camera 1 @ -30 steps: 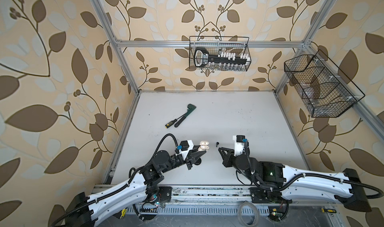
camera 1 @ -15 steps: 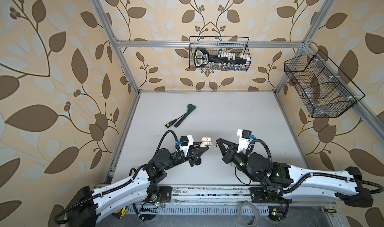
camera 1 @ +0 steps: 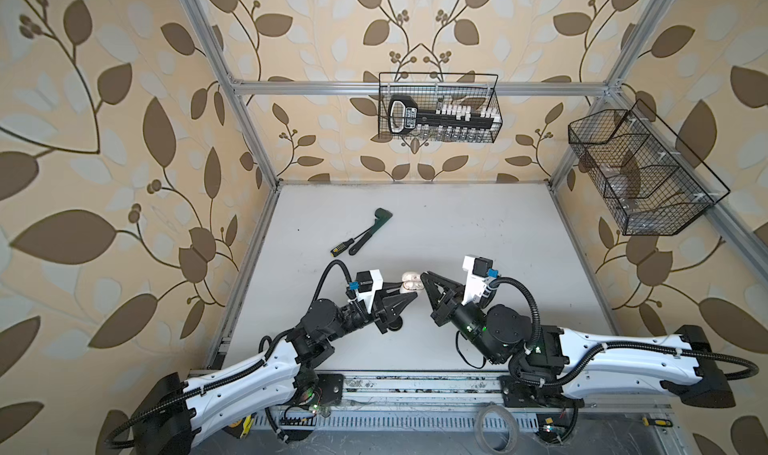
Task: Insert the wireless bluetooth earbuds into the charging case
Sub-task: 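Carry the cream earbud with the right gripper toward the case in the left gripper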
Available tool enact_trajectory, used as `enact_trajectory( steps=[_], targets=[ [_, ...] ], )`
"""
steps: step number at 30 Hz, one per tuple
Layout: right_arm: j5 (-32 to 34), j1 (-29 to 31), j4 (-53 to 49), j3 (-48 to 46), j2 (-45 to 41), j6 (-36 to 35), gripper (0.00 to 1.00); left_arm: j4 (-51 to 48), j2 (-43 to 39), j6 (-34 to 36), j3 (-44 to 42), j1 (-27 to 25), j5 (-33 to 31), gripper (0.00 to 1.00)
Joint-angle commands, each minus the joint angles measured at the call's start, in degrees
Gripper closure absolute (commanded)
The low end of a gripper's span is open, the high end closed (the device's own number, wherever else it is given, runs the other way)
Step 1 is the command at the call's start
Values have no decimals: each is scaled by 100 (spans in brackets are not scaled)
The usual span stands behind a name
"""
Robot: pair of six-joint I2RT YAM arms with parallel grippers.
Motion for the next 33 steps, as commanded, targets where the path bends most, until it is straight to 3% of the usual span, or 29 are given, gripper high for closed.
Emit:
enact_trajectory(
  steps=[1,33],
  targets=[
    [103,45,705,-68,91,-177,97,552,-94,-134,128,-70,51,100],
    [446,293,2246,-804,493,-383,100,935,-552,-596,-23,-70,-273,100]
  ],
)
